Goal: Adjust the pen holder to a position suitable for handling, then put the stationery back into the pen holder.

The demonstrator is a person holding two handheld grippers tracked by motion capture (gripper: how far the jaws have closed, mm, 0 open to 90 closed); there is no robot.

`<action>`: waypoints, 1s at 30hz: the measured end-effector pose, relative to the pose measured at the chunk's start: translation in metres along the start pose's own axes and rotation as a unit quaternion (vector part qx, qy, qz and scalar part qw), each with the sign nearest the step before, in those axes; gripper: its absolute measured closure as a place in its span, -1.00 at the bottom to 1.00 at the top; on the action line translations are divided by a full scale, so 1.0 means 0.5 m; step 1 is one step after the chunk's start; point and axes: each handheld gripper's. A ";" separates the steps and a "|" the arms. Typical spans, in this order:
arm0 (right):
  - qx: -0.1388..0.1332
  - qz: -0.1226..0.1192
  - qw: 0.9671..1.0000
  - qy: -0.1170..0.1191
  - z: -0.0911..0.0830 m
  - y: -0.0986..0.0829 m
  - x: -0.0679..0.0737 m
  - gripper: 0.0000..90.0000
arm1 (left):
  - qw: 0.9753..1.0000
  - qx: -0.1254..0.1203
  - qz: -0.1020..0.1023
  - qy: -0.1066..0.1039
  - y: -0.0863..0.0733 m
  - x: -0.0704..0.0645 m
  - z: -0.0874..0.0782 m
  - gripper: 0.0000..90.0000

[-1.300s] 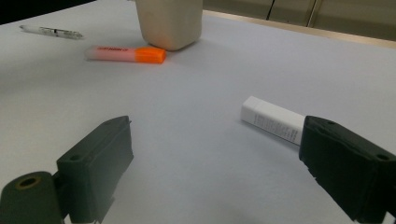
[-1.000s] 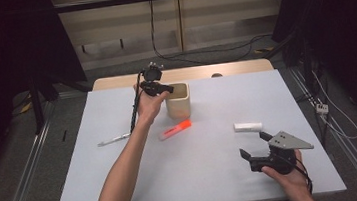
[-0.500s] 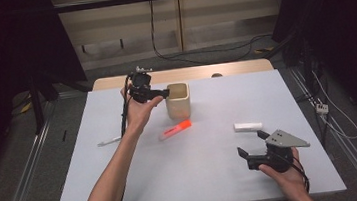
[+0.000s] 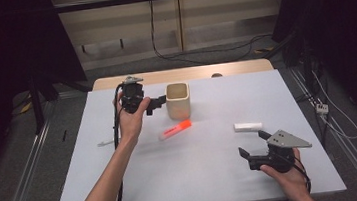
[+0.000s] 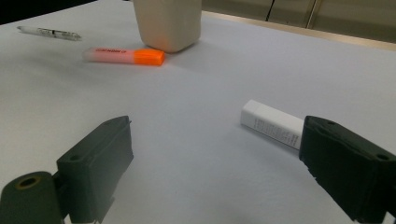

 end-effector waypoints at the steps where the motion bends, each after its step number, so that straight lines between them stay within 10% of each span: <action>1: 0.000 -0.001 1.000 0.001 0.000 0.000 0.000 -0.79 | 1.000 -0.003 0.005 -0.001 -0.004 -0.002 -0.005 -0.87; 30: -0.001 -0.001 1.000 0.003 -0.004 0.002 0.003 -0.79 | 0.998 -0.026 0.064 -0.012 -0.065 -0.048 -0.132 -0.87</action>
Point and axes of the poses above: each handheld gripper's, and its own axes: z roughly forward along the jaws, y roughly out of its top, x roughly to its left, and after that the axes turned 13 degrees about -x, right-handed
